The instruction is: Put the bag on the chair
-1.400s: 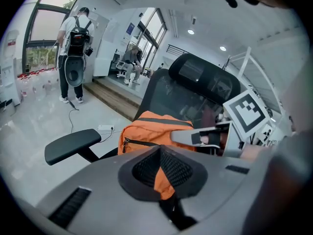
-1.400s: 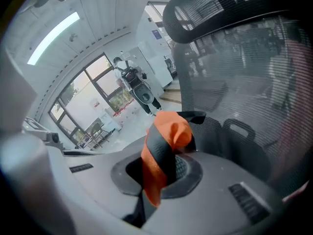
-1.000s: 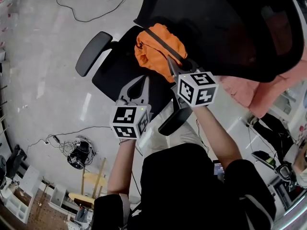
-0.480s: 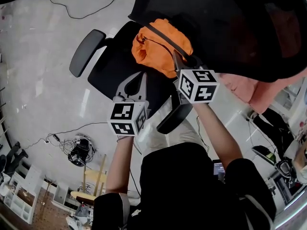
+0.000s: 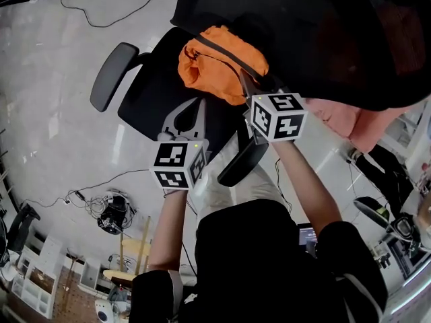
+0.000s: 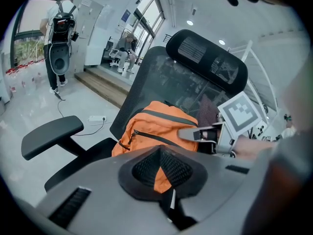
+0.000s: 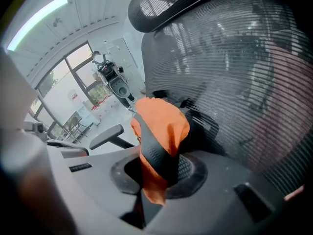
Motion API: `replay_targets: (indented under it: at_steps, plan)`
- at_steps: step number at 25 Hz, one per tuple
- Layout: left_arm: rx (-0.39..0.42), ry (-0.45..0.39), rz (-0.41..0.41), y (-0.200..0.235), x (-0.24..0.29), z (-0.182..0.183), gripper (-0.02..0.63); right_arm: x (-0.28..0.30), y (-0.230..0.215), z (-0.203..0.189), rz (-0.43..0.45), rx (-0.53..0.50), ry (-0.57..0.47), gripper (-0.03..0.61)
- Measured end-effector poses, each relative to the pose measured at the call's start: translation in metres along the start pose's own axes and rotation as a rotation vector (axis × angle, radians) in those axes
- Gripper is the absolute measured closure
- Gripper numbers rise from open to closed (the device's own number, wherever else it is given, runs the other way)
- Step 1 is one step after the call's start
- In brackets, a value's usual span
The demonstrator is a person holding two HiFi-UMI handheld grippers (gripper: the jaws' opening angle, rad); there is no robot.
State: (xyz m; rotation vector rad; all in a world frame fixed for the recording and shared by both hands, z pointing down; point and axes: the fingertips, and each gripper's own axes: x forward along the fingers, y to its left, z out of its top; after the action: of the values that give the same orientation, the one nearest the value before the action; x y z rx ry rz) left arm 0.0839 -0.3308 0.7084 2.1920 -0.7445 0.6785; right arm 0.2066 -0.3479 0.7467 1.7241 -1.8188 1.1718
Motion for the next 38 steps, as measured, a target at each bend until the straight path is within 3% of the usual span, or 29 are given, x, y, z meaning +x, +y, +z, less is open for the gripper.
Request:
replay_targets:
  at_steps: [6,16,33,38]
  plan:
    - [0.014,-0.006,-0.009,-0.002,-0.003,0.001,0.606,-0.004,-0.005,-0.007,-0.016,0.002,0.020,0.449]
    - [0.021,-0.040,-0.003,-0.012,-0.020,0.009,0.606,-0.021,-0.006,-0.006,-0.033,0.004,0.030,0.337]
    - [0.035,-0.130,0.010,-0.037,-0.093,0.018,0.606,-0.090,0.018,0.010,-0.059,-0.005,-0.030,0.336]
    - [0.038,-0.181,0.012,-0.054,-0.122,0.026,0.605,-0.115,0.041,0.016,-0.034,-0.031,-0.055,0.416]
